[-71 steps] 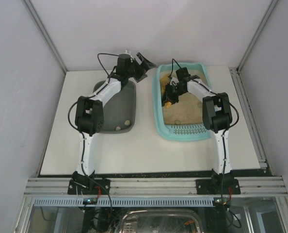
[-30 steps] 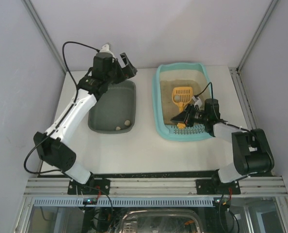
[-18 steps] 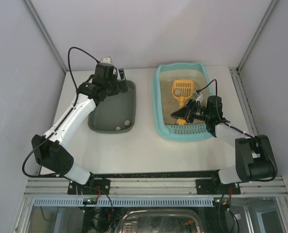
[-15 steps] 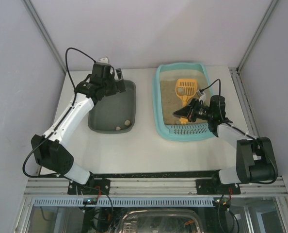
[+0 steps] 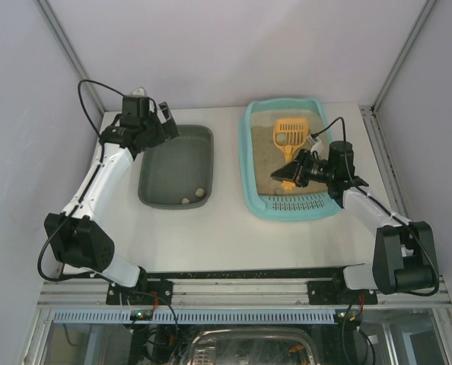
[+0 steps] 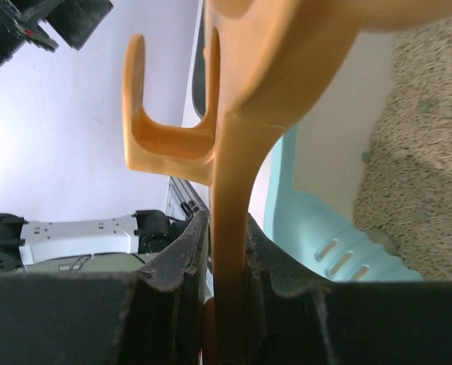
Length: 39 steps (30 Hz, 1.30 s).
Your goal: Clean the litter box
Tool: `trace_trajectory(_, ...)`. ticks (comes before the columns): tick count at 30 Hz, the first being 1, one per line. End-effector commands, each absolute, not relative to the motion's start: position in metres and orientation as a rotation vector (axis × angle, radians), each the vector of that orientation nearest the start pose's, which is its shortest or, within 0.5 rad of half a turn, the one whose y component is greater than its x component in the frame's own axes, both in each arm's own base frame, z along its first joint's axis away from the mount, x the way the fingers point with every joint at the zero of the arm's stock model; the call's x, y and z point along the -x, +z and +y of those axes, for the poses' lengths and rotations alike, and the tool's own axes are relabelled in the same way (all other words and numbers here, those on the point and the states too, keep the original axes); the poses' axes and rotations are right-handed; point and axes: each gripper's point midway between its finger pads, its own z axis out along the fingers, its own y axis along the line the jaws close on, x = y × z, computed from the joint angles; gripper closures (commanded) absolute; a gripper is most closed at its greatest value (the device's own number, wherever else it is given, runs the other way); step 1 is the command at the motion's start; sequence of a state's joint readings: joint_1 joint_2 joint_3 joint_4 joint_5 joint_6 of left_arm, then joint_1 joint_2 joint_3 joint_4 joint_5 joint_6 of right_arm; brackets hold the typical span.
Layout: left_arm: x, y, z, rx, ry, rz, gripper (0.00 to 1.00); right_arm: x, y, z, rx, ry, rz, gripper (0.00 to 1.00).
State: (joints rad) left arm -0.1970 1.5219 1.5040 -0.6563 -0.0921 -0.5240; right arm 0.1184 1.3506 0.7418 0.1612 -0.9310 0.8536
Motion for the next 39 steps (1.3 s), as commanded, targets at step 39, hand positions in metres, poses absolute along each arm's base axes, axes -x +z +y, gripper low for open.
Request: trace_trajectory(39, -0.300, 0.320, 0.038, 0.933, -0.171, 1.863, 0.00, -0.309, 0.129, 0.388, 0.877, -0.344, 2.213, 1.00)
